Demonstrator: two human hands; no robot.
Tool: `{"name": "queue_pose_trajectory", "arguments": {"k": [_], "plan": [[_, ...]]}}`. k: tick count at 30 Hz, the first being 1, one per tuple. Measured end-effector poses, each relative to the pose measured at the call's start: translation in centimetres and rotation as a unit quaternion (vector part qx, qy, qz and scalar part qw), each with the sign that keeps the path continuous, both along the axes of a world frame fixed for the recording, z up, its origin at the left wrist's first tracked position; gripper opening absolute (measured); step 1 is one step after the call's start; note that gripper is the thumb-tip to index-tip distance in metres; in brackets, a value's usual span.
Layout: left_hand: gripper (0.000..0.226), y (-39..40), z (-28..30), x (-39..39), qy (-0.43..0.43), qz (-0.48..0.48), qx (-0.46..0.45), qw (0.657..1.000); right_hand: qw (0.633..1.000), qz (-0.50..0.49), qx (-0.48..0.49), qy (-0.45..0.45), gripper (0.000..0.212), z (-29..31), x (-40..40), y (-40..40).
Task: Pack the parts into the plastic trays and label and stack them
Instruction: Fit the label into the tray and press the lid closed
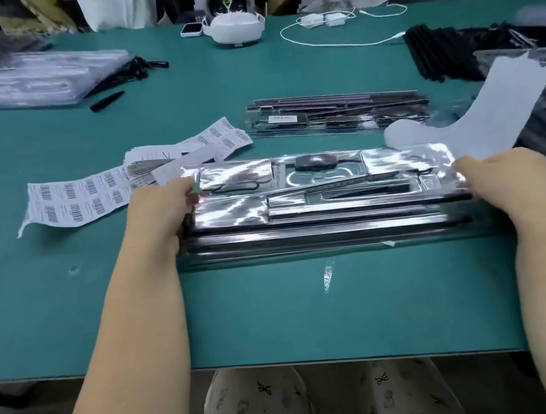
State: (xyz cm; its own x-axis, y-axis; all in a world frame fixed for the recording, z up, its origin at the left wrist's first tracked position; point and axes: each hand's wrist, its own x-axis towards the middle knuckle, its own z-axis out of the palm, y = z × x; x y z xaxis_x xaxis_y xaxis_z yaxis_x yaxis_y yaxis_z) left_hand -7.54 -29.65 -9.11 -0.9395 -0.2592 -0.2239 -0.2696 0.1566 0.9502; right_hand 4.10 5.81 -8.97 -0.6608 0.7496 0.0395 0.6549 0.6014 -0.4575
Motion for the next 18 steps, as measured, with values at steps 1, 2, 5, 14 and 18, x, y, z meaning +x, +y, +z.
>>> {"name": "queue_pose_trajectory", "arguments": {"k": [1, 2, 5, 14, 18], "plan": [[0.019, 0.1, 0.0, 0.0, -0.003, 0.002, 0.003, 1.0, 1.0, 0.003, 0.005, -0.006, 0.051, -0.1, 0.0, 0.1], [0.019, 0.0, 0.0, -0.1, -0.005, 0.003, 0.012, 1.0, 1.0, 0.006, 0.01, -0.01, 0.05, -0.1, 0.0, 0.1], [0.024, 0.1, -0.4, -0.6, 0.058, -0.012, -0.112, 0.992, 0.999, 0.019, 0.033, -0.004, 0.053, 0.0, -0.2, 0.1], [0.038, 0.7, -0.8, 0.1, 0.1, 0.0, -0.475, 0.874, 0.996, 0.041, 0.077, -0.03, 0.062, -0.6, -0.7, 0.7], [0.038, 3.2, -0.3, 1.9, 0.2, -0.047, -0.525, 0.826, 0.995, 0.035, 0.072, -0.067, 0.062, -0.5, -1.3, 0.5]]}}
